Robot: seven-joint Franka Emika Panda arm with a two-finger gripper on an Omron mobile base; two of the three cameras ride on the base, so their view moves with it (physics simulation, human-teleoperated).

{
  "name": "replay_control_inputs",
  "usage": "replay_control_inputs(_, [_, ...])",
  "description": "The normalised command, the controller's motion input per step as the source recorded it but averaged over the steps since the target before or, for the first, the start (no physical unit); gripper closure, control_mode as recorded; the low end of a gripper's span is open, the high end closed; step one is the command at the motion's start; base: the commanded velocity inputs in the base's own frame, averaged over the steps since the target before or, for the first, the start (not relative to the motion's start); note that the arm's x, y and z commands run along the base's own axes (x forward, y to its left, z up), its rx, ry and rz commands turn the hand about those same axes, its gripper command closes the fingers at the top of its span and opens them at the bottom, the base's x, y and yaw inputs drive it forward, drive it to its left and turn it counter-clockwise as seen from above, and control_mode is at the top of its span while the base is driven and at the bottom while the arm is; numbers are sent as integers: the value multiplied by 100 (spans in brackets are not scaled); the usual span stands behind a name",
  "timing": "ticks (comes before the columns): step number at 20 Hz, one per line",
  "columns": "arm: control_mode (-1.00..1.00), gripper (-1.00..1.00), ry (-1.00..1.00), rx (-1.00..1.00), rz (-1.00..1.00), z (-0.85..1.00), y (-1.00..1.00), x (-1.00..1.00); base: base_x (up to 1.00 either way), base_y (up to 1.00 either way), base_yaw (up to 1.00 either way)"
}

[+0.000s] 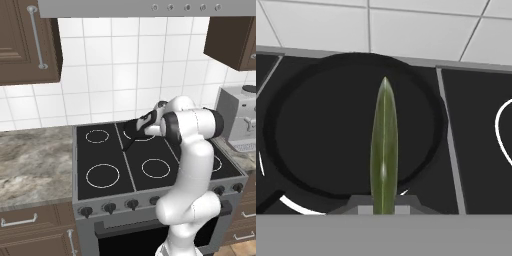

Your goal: Put the lemon wedge and bell pepper in the pan. Then turn on the rear center burner and set the heat to medium.

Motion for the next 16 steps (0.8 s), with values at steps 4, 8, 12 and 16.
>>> replay_control_inputs(4, [-100,100,0,0,0,-18,0,19,0,0,0])
replay_control_inputs(8, [-100,100,0,0,0,-17,0,19,0,0,0])
replay_control_inputs(12, [-100,100,0,0,0,-16,0,17,0,0,0])
replay_control_inputs(16, [-100,100,0,0,0,-15,0,16,0,0,0])
